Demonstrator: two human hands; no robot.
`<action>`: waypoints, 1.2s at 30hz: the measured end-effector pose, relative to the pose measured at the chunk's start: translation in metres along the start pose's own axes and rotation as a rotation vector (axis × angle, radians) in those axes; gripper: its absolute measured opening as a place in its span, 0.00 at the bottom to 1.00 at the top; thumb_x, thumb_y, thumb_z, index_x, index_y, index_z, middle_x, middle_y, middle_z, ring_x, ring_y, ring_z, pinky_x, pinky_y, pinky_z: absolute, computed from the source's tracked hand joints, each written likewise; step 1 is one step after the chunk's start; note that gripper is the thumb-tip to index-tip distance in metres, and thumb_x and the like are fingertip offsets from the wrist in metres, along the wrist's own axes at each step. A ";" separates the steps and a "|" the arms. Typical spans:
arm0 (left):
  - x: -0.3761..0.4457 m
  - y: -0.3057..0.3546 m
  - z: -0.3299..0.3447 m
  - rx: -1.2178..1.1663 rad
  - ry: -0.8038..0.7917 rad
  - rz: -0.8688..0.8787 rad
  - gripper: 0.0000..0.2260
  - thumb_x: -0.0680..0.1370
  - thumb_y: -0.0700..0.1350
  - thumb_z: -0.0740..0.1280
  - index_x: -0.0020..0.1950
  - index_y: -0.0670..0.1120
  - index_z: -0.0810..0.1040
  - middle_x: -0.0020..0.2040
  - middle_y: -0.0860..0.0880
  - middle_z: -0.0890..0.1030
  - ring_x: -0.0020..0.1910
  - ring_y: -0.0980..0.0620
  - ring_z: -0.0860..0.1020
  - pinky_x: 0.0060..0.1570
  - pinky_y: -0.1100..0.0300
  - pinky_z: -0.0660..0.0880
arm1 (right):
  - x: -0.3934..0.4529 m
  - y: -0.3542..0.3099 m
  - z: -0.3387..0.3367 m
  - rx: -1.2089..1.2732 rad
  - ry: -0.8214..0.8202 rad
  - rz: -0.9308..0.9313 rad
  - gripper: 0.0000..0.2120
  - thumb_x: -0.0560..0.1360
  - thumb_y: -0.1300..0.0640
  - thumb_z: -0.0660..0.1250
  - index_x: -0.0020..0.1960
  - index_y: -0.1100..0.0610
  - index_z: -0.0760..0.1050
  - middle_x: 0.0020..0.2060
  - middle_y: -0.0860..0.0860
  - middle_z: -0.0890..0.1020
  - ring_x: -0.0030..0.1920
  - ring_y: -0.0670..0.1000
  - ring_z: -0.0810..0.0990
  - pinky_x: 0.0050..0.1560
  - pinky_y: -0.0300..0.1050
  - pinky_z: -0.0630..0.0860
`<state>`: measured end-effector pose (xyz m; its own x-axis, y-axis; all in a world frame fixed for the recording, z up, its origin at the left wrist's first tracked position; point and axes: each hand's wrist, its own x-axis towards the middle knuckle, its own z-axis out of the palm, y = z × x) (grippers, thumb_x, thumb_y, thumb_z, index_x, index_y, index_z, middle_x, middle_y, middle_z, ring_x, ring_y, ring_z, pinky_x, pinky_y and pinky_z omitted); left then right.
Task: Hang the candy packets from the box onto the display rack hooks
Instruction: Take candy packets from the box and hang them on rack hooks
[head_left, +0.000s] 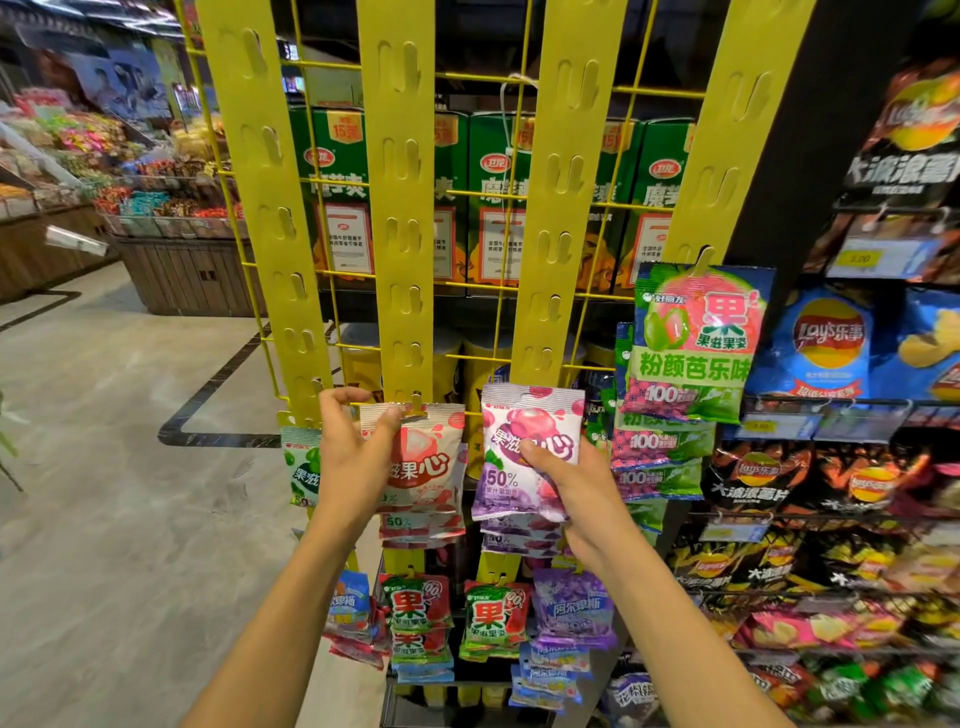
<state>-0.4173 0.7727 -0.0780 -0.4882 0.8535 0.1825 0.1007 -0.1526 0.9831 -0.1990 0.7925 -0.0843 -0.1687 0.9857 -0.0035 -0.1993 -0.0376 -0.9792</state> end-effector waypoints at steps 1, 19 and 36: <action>0.001 -0.001 0.000 -0.019 0.004 -0.017 0.13 0.82 0.47 0.68 0.61 0.53 0.65 0.56 0.39 0.81 0.41 0.47 0.87 0.32 0.58 0.82 | 0.000 0.001 -0.001 0.009 0.003 0.008 0.14 0.78 0.57 0.72 0.63 0.49 0.79 0.54 0.43 0.86 0.54 0.41 0.84 0.57 0.42 0.76; -0.001 -0.023 -0.006 -0.055 0.047 -0.060 0.20 0.80 0.54 0.69 0.58 0.37 0.77 0.45 0.45 0.87 0.42 0.51 0.87 0.39 0.55 0.84 | -0.008 0.027 -0.014 -0.107 0.015 0.098 0.12 0.76 0.53 0.74 0.59 0.48 0.80 0.51 0.42 0.87 0.53 0.40 0.84 0.50 0.36 0.74; -0.036 -0.063 -0.017 0.674 0.183 0.067 0.17 0.79 0.62 0.67 0.54 0.50 0.71 0.47 0.49 0.80 0.45 0.49 0.79 0.45 0.45 0.81 | -0.025 0.077 -0.031 -0.362 0.099 0.175 0.14 0.76 0.47 0.73 0.59 0.50 0.78 0.45 0.50 0.86 0.39 0.52 0.86 0.44 0.55 0.85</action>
<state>-0.4210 0.7426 -0.1463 -0.5943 0.7464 0.2993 0.6222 0.1910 0.7592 -0.1798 0.7697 -0.1662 -0.0728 0.9812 -0.1787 0.1794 -0.1634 -0.9701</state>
